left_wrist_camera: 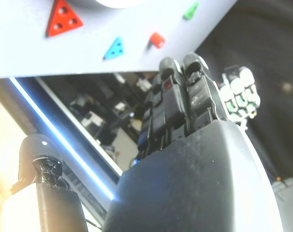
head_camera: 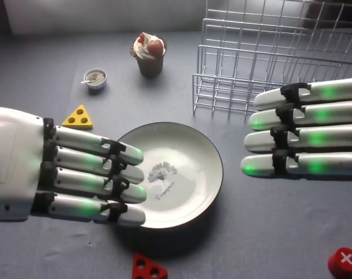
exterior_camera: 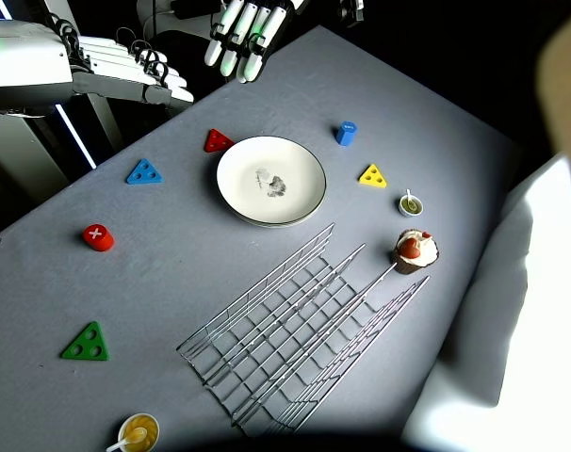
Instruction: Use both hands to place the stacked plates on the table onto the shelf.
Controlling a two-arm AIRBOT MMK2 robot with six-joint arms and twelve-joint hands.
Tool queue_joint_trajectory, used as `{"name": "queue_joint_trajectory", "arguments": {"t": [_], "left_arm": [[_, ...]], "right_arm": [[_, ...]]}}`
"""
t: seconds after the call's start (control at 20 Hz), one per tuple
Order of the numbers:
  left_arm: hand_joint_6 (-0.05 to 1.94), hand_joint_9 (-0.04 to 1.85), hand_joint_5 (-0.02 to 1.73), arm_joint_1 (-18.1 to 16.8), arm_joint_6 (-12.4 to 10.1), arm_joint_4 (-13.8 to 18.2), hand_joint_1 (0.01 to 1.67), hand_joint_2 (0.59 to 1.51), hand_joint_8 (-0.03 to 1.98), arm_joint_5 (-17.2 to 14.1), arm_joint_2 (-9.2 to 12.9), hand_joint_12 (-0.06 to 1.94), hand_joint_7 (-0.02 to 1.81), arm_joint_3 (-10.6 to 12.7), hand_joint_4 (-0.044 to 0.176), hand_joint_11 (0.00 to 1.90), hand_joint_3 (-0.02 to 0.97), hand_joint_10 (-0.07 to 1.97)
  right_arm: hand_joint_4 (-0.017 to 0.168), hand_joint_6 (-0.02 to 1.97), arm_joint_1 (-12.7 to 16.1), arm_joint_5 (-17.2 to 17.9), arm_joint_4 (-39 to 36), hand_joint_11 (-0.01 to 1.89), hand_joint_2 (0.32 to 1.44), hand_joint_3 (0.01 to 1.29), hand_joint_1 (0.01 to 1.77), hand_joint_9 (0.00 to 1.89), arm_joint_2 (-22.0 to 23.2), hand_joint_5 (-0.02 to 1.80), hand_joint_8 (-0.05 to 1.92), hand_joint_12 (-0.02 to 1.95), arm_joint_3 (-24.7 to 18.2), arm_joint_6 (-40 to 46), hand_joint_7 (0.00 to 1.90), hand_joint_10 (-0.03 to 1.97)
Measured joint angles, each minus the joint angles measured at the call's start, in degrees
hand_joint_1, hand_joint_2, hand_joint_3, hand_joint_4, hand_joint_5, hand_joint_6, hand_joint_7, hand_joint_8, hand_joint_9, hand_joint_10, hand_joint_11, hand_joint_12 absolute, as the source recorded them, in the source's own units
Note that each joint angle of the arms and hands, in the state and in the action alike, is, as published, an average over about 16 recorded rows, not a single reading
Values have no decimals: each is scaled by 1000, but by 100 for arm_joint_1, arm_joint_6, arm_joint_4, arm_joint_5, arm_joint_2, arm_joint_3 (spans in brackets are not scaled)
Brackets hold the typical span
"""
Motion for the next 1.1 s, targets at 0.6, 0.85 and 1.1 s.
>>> {"name": "queue_joint_trajectory", "arguments": {"t": [0.6, 0.85, 1.1], "left_arm": [[11, 109, 96, -40, -126, 44, 122, 861, -11, 23, 1, 80, 116, 63, 7, 80, 1, 3], [12, 106, 90, -33, -183, 68, 121, 866, -11, 66, -61, 66, 111, 122, 7, 85, 1, 4], [12, 99, 81, 55, -151, 162, 115, 872, -11, 180, -198, 57, 106, 159, 7, 85, 0, 3]], "right_arm": [[2, 10, -4, -200, 290, 113, 829, 18, 20, 134, 4, 133, 6, 49, -4, 29, 155, -4], [2, 10, -5, -345, 561, 117, 832, 18, 20, 131, 6, 125, 6, 44, -15, 79, 150, -4], [2, 11, -5, -446, 784, 98, 839, 18, 21, 112, 4, 106, 6, 35, -26, 130, 130, -4]]}}
